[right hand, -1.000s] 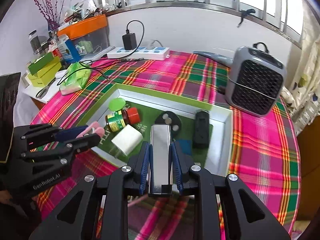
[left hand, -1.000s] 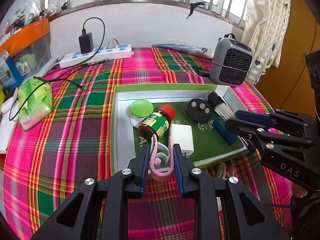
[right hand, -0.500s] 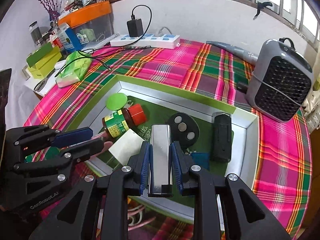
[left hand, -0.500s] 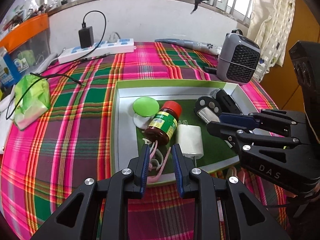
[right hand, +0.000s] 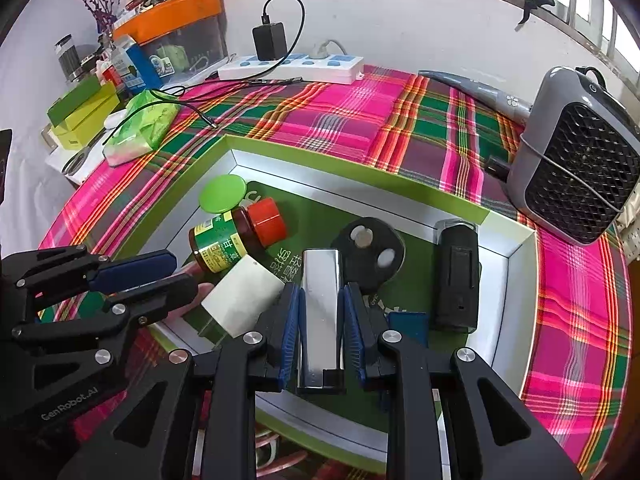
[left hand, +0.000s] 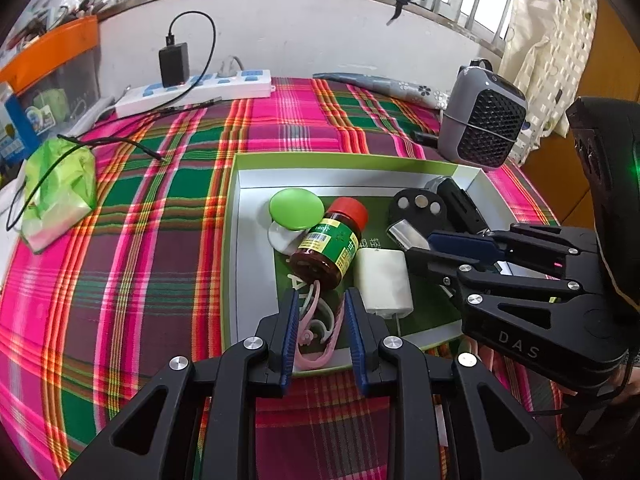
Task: Organize rigid objects
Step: 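Lower the pink clip into the box with the left tool while the right tool lowers the stapler, then open both tools to release the stapler and pink clip in the box, then withdraw both open tools from the box toward the remaining items, then close the left tool on the white round container while the right tool approaches the other pink clip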
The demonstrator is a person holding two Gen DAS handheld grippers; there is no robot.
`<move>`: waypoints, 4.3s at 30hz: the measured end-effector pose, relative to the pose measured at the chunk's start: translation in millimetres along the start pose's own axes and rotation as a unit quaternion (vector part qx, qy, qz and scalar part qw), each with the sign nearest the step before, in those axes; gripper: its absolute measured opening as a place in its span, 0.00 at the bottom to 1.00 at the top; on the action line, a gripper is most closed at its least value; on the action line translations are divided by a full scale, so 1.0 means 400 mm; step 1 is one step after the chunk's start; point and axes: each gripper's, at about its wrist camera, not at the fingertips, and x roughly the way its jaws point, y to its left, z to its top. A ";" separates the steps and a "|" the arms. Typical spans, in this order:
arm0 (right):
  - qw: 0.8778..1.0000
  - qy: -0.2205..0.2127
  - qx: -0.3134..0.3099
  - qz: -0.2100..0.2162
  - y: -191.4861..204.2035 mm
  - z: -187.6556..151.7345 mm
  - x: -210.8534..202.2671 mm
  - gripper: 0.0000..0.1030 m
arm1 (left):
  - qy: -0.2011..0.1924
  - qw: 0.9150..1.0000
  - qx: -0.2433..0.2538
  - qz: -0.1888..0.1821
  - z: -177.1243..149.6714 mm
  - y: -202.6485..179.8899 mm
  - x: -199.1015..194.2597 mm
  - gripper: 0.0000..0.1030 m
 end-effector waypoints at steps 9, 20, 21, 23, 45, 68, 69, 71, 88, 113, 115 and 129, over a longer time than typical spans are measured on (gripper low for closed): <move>1.000 0.009 0.003 0.000 -0.001 -0.005 0.016 0.24 | 0.000 1.000 0.001 0.001 0.000 -0.002 -0.001 0.22; 1.000 0.010 0.003 -0.002 0.005 -0.006 0.014 0.24 | 0.000 1.000 0.002 0.004 -0.004 -0.003 -0.002 0.23; 1.000 0.009 0.004 -0.002 0.005 -0.007 0.014 0.24 | 0.000 1.000 0.002 0.005 -0.005 -0.002 -0.003 0.23; 1.000 0.010 0.005 -0.003 0.005 -0.008 0.012 0.24 | -0.001 1.000 0.001 0.005 -0.006 0.001 -0.008 0.23; 0.997 -0.044 0.067 -0.023 -0.001 -0.101 -0.149 0.42 | -0.035 0.999 0.016 -0.028 -0.062 -0.028 -0.113 0.23; 0.985 -0.073 0.146 -0.059 0.017 -0.303 -0.291 0.42 | 0.000 0.988 0.118 -0.101 -0.169 -0.141 -0.104 0.36; 0.985 -0.073 0.146 -0.059 0.016 -0.304 -0.291 0.42 | 0.003 0.988 0.119 -0.102 -0.169 -0.142 -0.101 0.36; 0.985 -0.073 0.148 -0.059 0.014 -0.305 -0.289 0.42 | 0.008 0.988 0.116 -0.099 -0.169 -0.142 -0.090 0.36; 0.986 -0.057 0.153 -0.044 0.008 -0.301 -0.250 0.42 | 0.016 0.988 0.113 -0.101 -0.159 -0.142 -0.055 0.36; 0.989 -0.045 0.143 -0.015 0.073 -0.231 -0.187 0.42 | 0.005 0.997 0.046 -0.059 -0.160 0.005 -0.079 0.27; 0.987 -0.045 0.154 -0.014 0.079 -0.222 -0.177 0.42 | 0.004 0.998 0.037 -0.055 -0.160 0.024 -0.080 0.27; 0.982 -0.026 0.171 -0.076 0.095 -0.192 -0.119 0.47 | 0.002 0.998 0.025 -0.064 -0.162 0.039 -0.079 0.27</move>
